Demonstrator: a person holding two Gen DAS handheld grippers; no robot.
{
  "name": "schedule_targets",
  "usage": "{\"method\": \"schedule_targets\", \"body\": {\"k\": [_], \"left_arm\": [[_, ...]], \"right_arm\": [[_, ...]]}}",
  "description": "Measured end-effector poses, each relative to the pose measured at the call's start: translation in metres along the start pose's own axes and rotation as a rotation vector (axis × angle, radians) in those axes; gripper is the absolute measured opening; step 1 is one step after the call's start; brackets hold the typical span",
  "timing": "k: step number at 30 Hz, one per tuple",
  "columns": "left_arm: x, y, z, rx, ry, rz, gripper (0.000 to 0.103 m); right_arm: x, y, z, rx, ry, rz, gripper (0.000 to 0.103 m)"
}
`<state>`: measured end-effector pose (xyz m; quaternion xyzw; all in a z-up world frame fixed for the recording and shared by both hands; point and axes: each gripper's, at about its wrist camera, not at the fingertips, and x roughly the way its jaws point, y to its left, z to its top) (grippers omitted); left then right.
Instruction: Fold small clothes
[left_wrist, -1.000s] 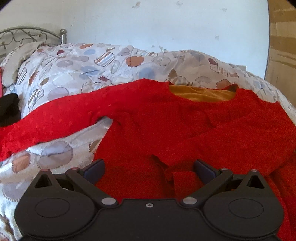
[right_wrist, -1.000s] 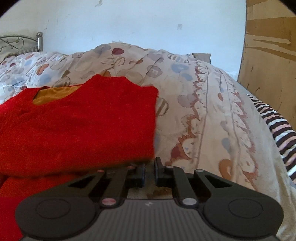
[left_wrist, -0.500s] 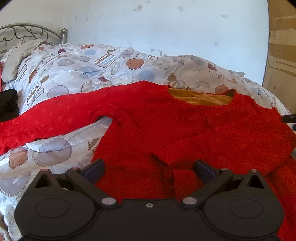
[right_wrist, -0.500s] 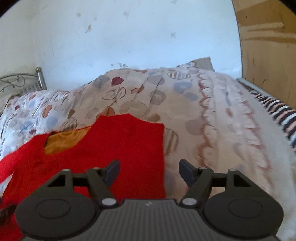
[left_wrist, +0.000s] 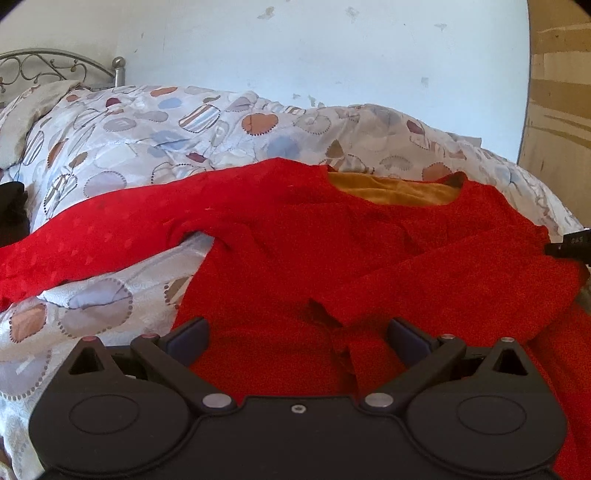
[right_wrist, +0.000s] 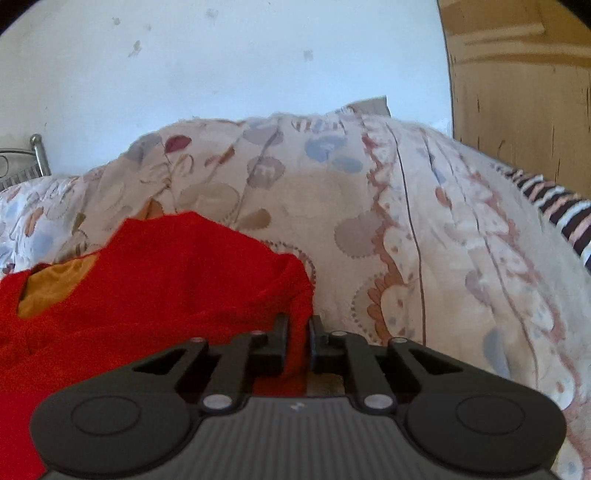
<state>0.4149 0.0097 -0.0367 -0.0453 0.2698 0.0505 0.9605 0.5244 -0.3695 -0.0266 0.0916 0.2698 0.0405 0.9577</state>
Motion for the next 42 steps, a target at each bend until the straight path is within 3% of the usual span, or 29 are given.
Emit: {"method": "schedule_targets", "body": {"k": [4, 6, 10, 15, 16, 18, 23, 28, 31, 33, 36, 39, 42], "left_arm": [[-0.008, 0.009, 0.001, -0.057, -0.020, -0.012, 0.103], [-0.014, 0.015, 0.002, -0.078, -0.023, -0.017, 0.103], [-0.011, 0.015, -0.002, -0.064, 0.027, 0.018, 0.103], [-0.028, 0.020, 0.001, -0.064, 0.003, 0.029, 0.102], [-0.034, 0.024, 0.002, -0.071, -0.008, 0.031, 0.102], [-0.047, 0.035, 0.004, -0.091, -0.015, 0.048, 0.102], [-0.079, 0.086, 0.004, -0.159, -0.020, 0.113, 0.102], [-0.098, 0.171, -0.009, -0.200, -0.006, 0.280, 0.103], [-0.105, 0.226, -0.016, -0.169, -0.011, 0.384, 0.103], [-0.107, 0.253, -0.018, -0.136, -0.024, 0.415, 0.102], [-0.102, 0.288, -0.021, -0.158, -0.022, 0.365, 0.102], [-0.094, 0.313, -0.025, -0.294, -0.036, 0.277, 0.099], [-0.081, 0.329, -0.022, -0.404, -0.065, 0.278, 0.087]], "right_arm": [[-0.038, 0.003, -0.005, -0.065, -0.008, 0.011, 0.045], [-0.058, 0.006, -0.015, -0.124, -0.007, 0.007, 0.058], [-0.058, 0.015, -0.033, -0.231, 0.034, -0.044, 0.062], [-0.059, 0.018, -0.034, -0.212, 0.012, -0.037, 0.065], [-0.066, 0.018, -0.032, -0.200, -0.003, -0.031, 0.068], [-0.082, 0.019, -0.030, -0.171, -0.028, -0.005, 0.085], [-0.130, 0.039, -0.033, -0.153, -0.058, 0.132, 0.103], [-0.177, 0.073, -0.052, -0.213, -0.067, 0.278, 0.103], [-0.196, 0.091, -0.067, -0.241, -0.059, 0.329, 0.103], [-0.205, 0.102, -0.075, -0.252, -0.055, 0.354, 0.103], [-0.210, 0.120, -0.088, -0.278, -0.048, 0.374, 0.103], [-0.211, 0.134, -0.098, -0.292, -0.032, 0.376, 0.103], [-0.207, 0.148, -0.107, -0.303, -0.008, 0.378, 0.103]]}}
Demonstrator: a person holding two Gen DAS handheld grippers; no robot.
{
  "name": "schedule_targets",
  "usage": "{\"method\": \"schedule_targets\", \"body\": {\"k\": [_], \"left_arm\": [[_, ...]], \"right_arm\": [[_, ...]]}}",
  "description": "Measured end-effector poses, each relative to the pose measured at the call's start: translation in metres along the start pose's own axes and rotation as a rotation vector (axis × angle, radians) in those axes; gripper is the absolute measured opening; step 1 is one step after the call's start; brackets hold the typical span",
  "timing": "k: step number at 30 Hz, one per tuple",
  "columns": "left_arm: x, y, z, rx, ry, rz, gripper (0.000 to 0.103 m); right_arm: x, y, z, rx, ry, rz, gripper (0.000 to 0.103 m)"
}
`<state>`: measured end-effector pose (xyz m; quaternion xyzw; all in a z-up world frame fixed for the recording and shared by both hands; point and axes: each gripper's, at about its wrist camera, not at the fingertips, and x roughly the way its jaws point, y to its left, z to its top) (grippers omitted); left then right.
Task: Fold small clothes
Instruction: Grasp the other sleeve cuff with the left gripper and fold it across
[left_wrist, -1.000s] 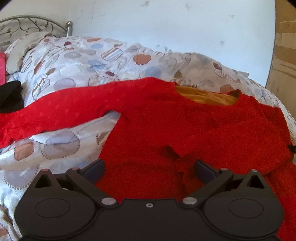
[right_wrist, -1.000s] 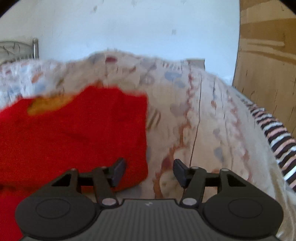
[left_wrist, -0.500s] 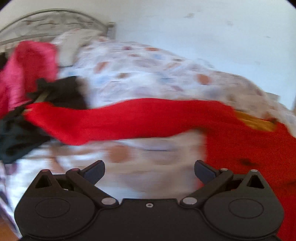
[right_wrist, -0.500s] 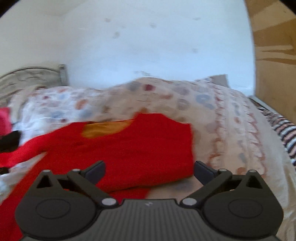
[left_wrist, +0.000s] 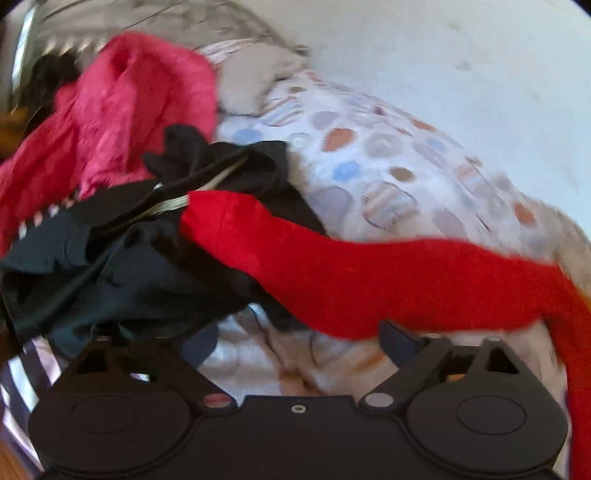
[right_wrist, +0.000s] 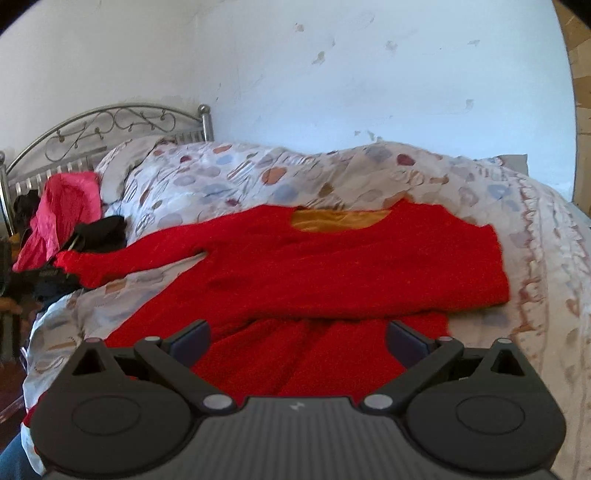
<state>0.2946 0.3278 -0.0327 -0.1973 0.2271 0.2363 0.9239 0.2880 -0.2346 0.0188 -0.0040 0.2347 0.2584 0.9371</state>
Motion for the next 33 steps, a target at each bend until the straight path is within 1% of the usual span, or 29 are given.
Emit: {"method": "schedule_targets", "body": {"k": [2, 3, 4, 5, 6, 8, 11, 13, 16, 19, 22, 24, 25, 26, 28, 30, 32, 33], "left_arm": [[0.009, 0.002, 0.005, -0.082, -0.011, 0.004, 0.071], [0.013, 0.003, 0.007, -0.120, -0.013, 0.024, 0.064], [0.016, 0.003, 0.009, -0.157, -0.013, 0.057, 0.038], [0.018, 0.001, 0.009, -0.169, -0.007, 0.068, 0.015], [0.021, -0.001, 0.011, -0.162, -0.001, 0.064, 0.011], [0.020, -0.010, 0.012, -0.111, -0.035, 0.072, 0.006], [0.015, -0.020, 0.016, -0.059, -0.097, 0.083, 0.004], [0.012, -0.025, 0.021, -0.039, -0.119, 0.087, 0.003], [0.000, -0.039, 0.029, 0.030, -0.168, 0.096, 0.003], [-0.024, -0.064, 0.037, 0.137, -0.257, 0.049, 0.003], [-0.052, -0.103, 0.039, 0.327, -0.357, -0.043, 0.003], [-0.070, -0.134, 0.035, 0.485, -0.402, -0.144, 0.003], [-0.076, -0.146, 0.033, 0.544, -0.402, -0.196, 0.003], [-0.082, -0.158, 0.030, 0.588, -0.380, -0.268, 0.003], [-0.088, -0.178, 0.022, 0.641, -0.305, -0.421, 0.003], [-0.093, -0.194, 0.008, 0.696, -0.265, -0.500, 0.003], [-0.096, -0.207, -0.010, 0.735, -0.227, -0.548, 0.004], [-0.097, -0.211, -0.017, 0.736, -0.203, -0.569, 0.004]], "right_arm": [[0.004, 0.005, -0.003, -0.006, 0.013, 0.002, 0.103], [0.006, 0.006, -0.004, -0.006, 0.018, 0.003, 0.103], [0.008, 0.008, -0.005, -0.004, 0.024, 0.007, 0.103], [0.009, 0.009, -0.006, -0.003, 0.030, 0.011, 0.103], [0.010, 0.010, -0.008, -0.003, 0.035, 0.013, 0.103], [0.011, 0.012, -0.011, -0.008, 0.044, 0.016, 0.103], [0.011, 0.013, -0.014, -0.018, 0.047, 0.022, 0.103], [0.010, 0.013, -0.016, -0.017, 0.043, 0.028, 0.103], [0.007, 0.010, -0.017, 0.005, 0.034, 0.030, 0.103], [0.003, 0.004, -0.017, 0.036, 0.016, 0.028, 0.103], [0.000, -0.001, -0.017, 0.071, 0.003, 0.023, 0.103], [-0.004, -0.005, -0.017, 0.093, -0.012, 0.010, 0.103], [-0.007, -0.008, -0.017, 0.106, -0.023, 0.000, 0.103], [-0.009, -0.010, -0.017, 0.117, -0.032, -0.007, 0.103], [-0.015, -0.017, -0.018, 0.140, -0.045, -0.021, 0.103], [-0.022, -0.025, -0.020, 0.167, -0.052, -0.038, 0.103], [-0.027, -0.034, -0.022, 0.193, -0.049, -0.051, 0.103], [-0.030, -0.038, -0.024, 0.204, -0.048, -0.057, 0.103]]}}
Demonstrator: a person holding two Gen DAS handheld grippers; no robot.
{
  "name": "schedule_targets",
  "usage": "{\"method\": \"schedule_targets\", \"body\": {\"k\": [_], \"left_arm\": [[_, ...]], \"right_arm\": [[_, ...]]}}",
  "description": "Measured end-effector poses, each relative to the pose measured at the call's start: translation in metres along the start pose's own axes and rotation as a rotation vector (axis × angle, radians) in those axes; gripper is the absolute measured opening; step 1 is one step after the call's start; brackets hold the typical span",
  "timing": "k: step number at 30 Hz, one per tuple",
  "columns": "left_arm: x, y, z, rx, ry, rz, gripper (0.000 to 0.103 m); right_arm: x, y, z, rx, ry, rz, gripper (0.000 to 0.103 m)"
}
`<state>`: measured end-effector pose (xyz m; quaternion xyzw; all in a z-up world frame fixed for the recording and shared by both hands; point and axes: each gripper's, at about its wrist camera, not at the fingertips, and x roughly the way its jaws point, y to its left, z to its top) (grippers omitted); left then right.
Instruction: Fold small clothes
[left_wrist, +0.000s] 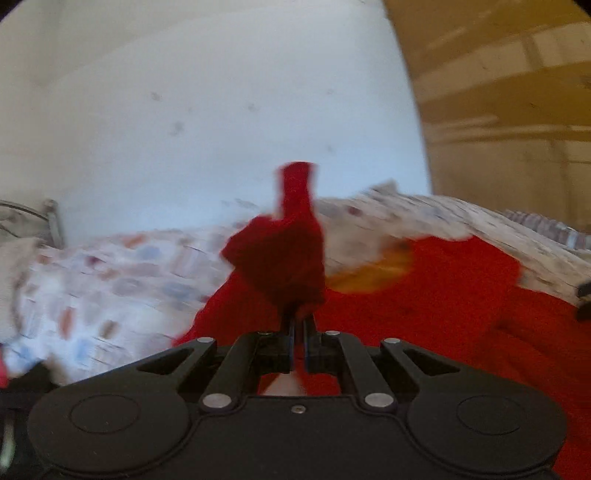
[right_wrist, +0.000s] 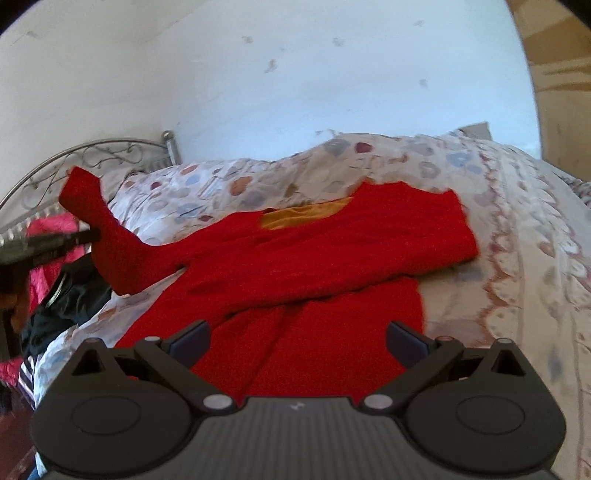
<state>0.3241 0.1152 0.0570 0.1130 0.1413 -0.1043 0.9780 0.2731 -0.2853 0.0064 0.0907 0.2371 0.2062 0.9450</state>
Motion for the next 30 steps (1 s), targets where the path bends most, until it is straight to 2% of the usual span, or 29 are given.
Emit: {"method": "schedule_targets", "body": {"k": [3, 7, 9, 11, 12, 14, 20, 21, 23, 25, 26, 30], "left_arm": [[0.009, -0.023, -0.011, -0.026, 0.055, -0.091, 0.007], [0.012, -0.038, -0.030, -0.055, 0.102, -0.200, 0.019], [0.011, -0.047, -0.038, -0.058, 0.122, -0.218, 0.033], [0.003, -0.047, -0.045, -0.067, 0.129, -0.221, 0.053], [-0.002, -0.047, -0.048, -0.073, 0.129, -0.219, 0.058], [-0.008, -0.043, -0.052, -0.092, 0.134, -0.196, 0.075], [-0.023, -0.016, -0.054, -0.154, 0.154, -0.061, 0.094], [-0.024, -0.011, -0.056, -0.161, 0.158, -0.034, 0.094], [-0.028, -0.003, -0.058, -0.178, 0.170, 0.005, 0.095], [-0.031, 0.005, -0.062, -0.203, 0.176, 0.029, 0.096], [-0.033, 0.009, -0.065, -0.215, 0.179, 0.041, 0.098], [-0.037, 0.018, -0.073, -0.240, 0.191, 0.066, 0.099]], "right_arm": [[-0.007, -0.008, -0.002, 0.006, 0.006, -0.018, 0.103], [-0.013, -0.014, -0.006, 0.014, 0.008, -0.038, 0.103], [-0.013, -0.015, -0.007, 0.022, 0.013, -0.040, 0.103], [-0.012, -0.013, -0.008, 0.022, 0.020, -0.034, 0.103], [-0.011, -0.011, -0.008, 0.021, 0.023, -0.029, 0.103], [-0.007, -0.005, -0.006, 0.013, 0.034, -0.004, 0.103], [0.026, 0.029, 0.014, 0.017, 0.087, 0.120, 0.103], [0.033, 0.035, 0.018, 0.012, 0.086, 0.130, 0.102], [0.051, 0.048, 0.028, -0.015, 0.075, 0.133, 0.094], [0.068, 0.058, 0.036, -0.034, 0.074, 0.118, 0.079], [0.078, 0.064, 0.039, -0.051, 0.080, 0.112, 0.076], [0.106, 0.085, 0.035, -0.145, 0.137, 0.094, 0.059]]}}
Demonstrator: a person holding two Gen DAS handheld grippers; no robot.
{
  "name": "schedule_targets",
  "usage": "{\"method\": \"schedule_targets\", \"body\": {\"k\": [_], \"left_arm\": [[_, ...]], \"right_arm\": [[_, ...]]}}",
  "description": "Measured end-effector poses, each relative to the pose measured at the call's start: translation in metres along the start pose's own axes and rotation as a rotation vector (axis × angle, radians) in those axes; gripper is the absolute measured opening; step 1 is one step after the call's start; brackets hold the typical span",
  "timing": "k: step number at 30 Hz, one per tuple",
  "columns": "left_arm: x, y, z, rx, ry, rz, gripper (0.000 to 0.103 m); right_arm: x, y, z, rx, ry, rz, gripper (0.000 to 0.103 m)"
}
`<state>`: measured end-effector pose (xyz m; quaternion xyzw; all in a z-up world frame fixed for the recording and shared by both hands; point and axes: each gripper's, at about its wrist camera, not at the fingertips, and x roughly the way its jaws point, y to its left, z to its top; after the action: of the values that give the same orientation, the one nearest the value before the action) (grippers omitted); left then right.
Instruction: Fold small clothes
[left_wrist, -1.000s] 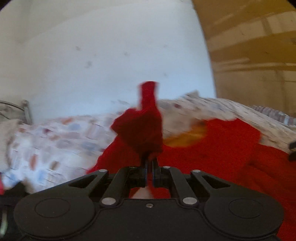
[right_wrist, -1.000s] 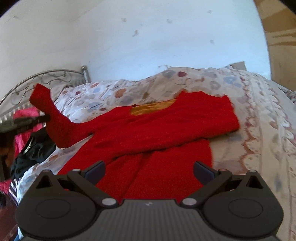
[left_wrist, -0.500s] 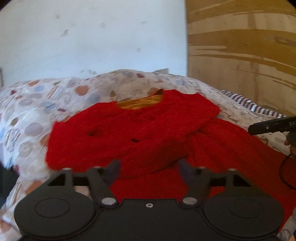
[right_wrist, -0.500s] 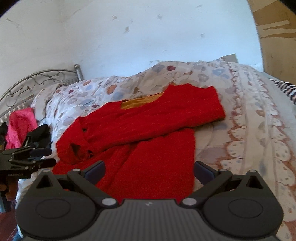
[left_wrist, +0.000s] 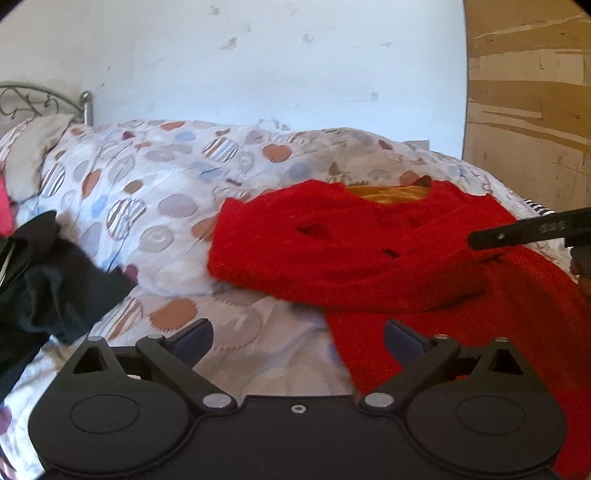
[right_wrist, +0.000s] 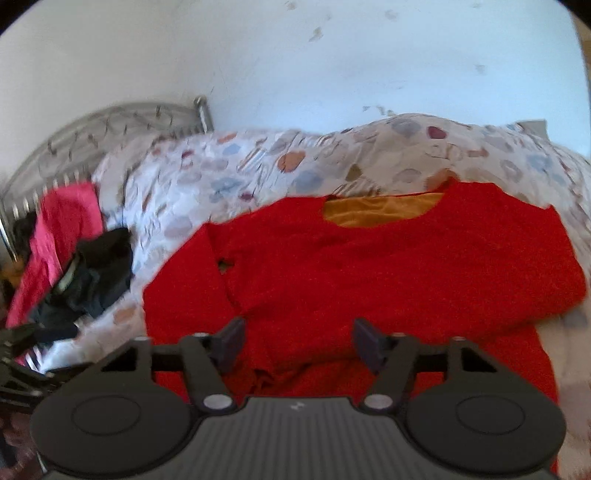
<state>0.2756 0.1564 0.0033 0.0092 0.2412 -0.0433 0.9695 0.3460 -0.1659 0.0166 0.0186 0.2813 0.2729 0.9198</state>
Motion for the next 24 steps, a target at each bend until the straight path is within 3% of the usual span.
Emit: {"method": "schedule_targets", "body": {"k": [6, 9, 13, 20, 24], "left_arm": [[0.001, 0.009, -0.008, -0.022, 0.010, 0.020, 0.100], [0.002, 0.010, -0.009, -0.029, 0.014, 0.024, 0.100], [0.001, 0.008, -0.007, -0.025, 0.011, 0.021, 0.100], [0.002, 0.004, 0.001, -0.007, -0.002, 0.019, 0.101], [0.005, 0.002, 0.004, 0.001, -0.011, 0.018, 0.101]], "right_arm": [[0.010, 0.023, -0.017, -0.087, 0.069, 0.031, 0.055], [0.010, 0.030, -0.023, -0.124, 0.087, 0.016, 0.031], [0.003, 0.030, -0.022, -0.114, 0.048, 0.028, 0.008], [-0.040, 0.048, 0.011, -0.293, -0.169, 0.009, 0.006], [-0.062, 0.028, 0.029, -0.292, -0.241, -0.040, 0.006]]}}
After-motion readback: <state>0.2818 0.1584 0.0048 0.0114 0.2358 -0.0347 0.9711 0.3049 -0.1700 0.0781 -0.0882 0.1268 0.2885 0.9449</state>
